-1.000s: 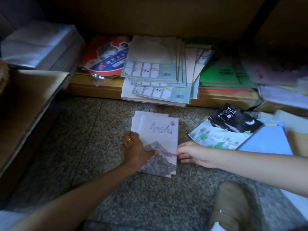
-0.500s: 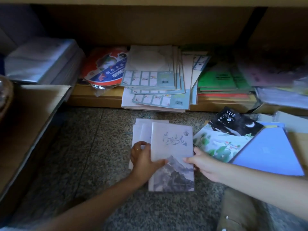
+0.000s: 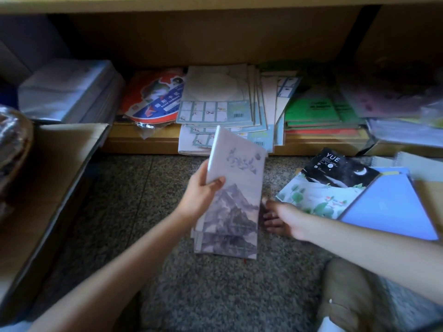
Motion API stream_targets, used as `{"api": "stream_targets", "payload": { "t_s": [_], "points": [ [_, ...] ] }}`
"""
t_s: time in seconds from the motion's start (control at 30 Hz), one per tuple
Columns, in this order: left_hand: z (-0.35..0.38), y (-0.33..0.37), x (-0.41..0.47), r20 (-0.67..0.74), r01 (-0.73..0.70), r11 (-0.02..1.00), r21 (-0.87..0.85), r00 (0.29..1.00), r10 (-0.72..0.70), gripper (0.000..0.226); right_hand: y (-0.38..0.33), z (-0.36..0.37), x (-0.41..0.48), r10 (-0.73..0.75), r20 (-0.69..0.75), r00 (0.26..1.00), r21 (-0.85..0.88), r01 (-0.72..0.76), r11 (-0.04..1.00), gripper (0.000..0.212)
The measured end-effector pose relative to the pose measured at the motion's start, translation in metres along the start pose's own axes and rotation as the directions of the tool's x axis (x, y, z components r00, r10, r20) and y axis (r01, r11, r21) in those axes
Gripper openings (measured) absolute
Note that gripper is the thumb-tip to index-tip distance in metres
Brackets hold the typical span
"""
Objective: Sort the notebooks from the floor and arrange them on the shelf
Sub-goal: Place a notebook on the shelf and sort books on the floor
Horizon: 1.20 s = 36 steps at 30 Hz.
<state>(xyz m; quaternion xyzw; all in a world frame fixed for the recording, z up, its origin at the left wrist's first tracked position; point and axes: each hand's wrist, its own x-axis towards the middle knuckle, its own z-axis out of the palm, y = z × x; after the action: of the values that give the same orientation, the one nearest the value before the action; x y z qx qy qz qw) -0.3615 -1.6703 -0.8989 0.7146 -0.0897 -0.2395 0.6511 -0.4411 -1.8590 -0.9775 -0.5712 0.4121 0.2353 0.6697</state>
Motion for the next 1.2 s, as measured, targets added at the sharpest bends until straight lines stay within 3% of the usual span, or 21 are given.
{"api": "stream_targets", "payload": {
  "t_s": [0.07,0.13,0.4,0.57,0.63,0.73,0.8,0.9,0.97,1.1,1.2],
  "points": [
    [-0.011,0.006,0.006,-0.049,-0.028,1.0,0.013,0.998,0.029,0.035,0.002,0.0,0.002,-0.067,0.021,0.998,-0.309,0.07,0.948,0.022],
    [-0.02,0.011,0.009,-0.077,-0.039,0.999,0.002,0.996,0.039,0.034,0.001,0.003,0.002,-0.055,0.105,0.993,-0.415,0.094,0.905,0.014],
    [-0.044,0.024,0.023,-0.191,-0.131,0.991,-0.028,0.974,0.124,0.031,-0.001,0.019,0.003,-0.077,0.047,0.996,-0.239,0.086,0.967,0.028],
    [-0.053,0.031,0.023,-0.233,-0.18,0.984,-0.009,0.957,0.173,0.031,-0.007,0.002,-0.016,-0.17,-0.072,0.983,-0.132,0.159,0.978,0.018],
    [-0.055,0.032,0.024,-0.259,-0.188,0.982,-0.025,0.95,0.175,0.03,-0.011,-0.012,-0.026,-0.361,-0.159,0.919,-0.306,0.302,0.903,0.018],
    [-0.055,0.033,0.024,-0.277,-0.181,0.982,-0.05,0.947,0.16,0.03,-0.019,-0.037,-0.044,-0.613,-0.331,0.718,-0.504,0.414,0.758,0.026],
    [-0.052,0.033,0.023,-0.28,-0.176,0.983,-0.051,0.948,0.155,0.03,-0.024,-0.048,-0.057,-0.654,-0.45,0.608,-0.457,0.472,0.754,0.033],
    [-0.039,0.031,0.021,-0.308,-0.137,0.986,-0.092,0.946,0.103,0.026,-0.03,-0.052,-0.067,-0.662,-0.539,0.521,-0.368,0.562,0.741,0.042],
    [-0.028,0.03,0.017,-0.31,-0.084,0.983,-0.165,0.95,0.029,0.021,-0.034,-0.047,-0.073,-0.656,-0.562,0.504,-0.319,0.6,0.734,0.042],
    [-0.002,0.03,0.006,-0.22,-0.028,0.955,-0.296,0.975,-0.039,0.019,-0.049,-0.028,-0.08,-0.612,-0.564,0.554,-0.168,0.649,0.742,0.037],
    [0.017,0.036,0.002,-0.199,-0.003,0.938,-0.345,0.977,-0.071,0.02,-0.065,-0.013,-0.082,-0.609,-0.543,0.578,-0.159,0.642,0.75,0.043]
  ]
}}
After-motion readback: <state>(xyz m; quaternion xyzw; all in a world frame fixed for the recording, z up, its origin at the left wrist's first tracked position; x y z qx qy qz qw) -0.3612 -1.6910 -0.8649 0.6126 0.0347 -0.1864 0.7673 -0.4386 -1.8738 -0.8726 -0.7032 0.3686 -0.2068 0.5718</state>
